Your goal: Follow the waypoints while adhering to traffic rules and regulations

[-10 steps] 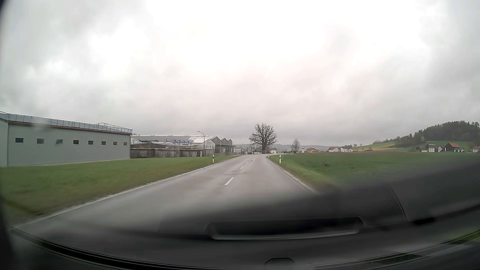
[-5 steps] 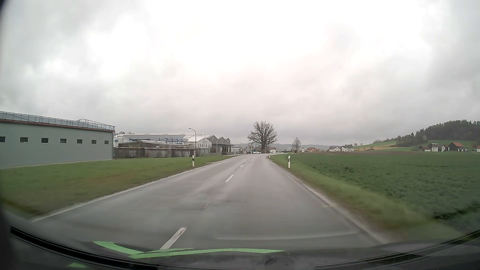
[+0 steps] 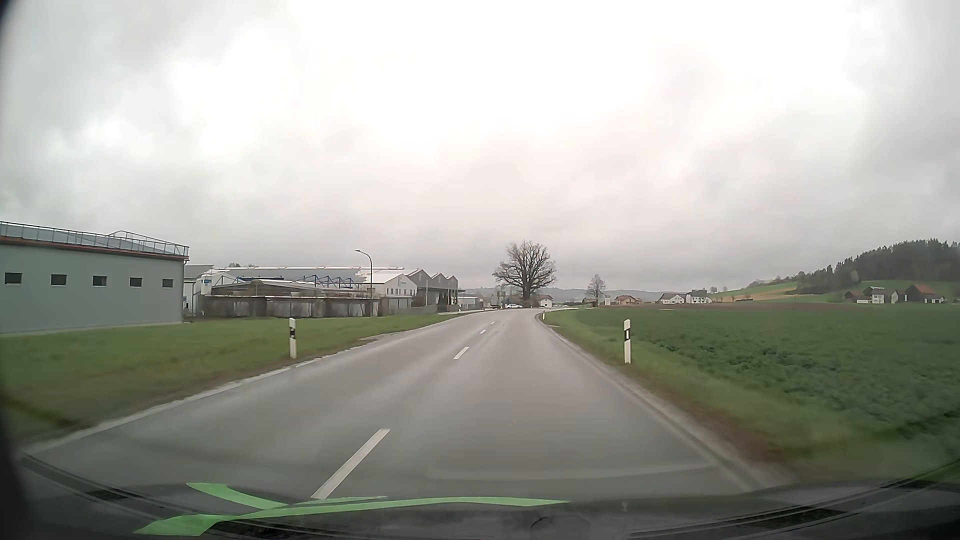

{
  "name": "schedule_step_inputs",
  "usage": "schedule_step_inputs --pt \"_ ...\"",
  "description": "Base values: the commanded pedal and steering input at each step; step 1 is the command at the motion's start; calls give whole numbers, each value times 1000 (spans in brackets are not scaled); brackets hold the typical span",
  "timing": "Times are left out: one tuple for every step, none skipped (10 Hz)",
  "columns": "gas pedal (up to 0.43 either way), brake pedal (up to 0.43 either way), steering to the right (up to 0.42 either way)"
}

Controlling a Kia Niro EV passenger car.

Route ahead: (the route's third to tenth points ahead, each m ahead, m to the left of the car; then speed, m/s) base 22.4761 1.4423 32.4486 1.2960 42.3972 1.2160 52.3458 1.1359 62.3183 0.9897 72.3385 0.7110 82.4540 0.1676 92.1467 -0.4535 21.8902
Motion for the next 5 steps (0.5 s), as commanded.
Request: schedule_step_inputs --pt "67 0 1" --pt "59 0 0" --pt "47 0 0" --pt "28 0 0" --pt "20 0 0"
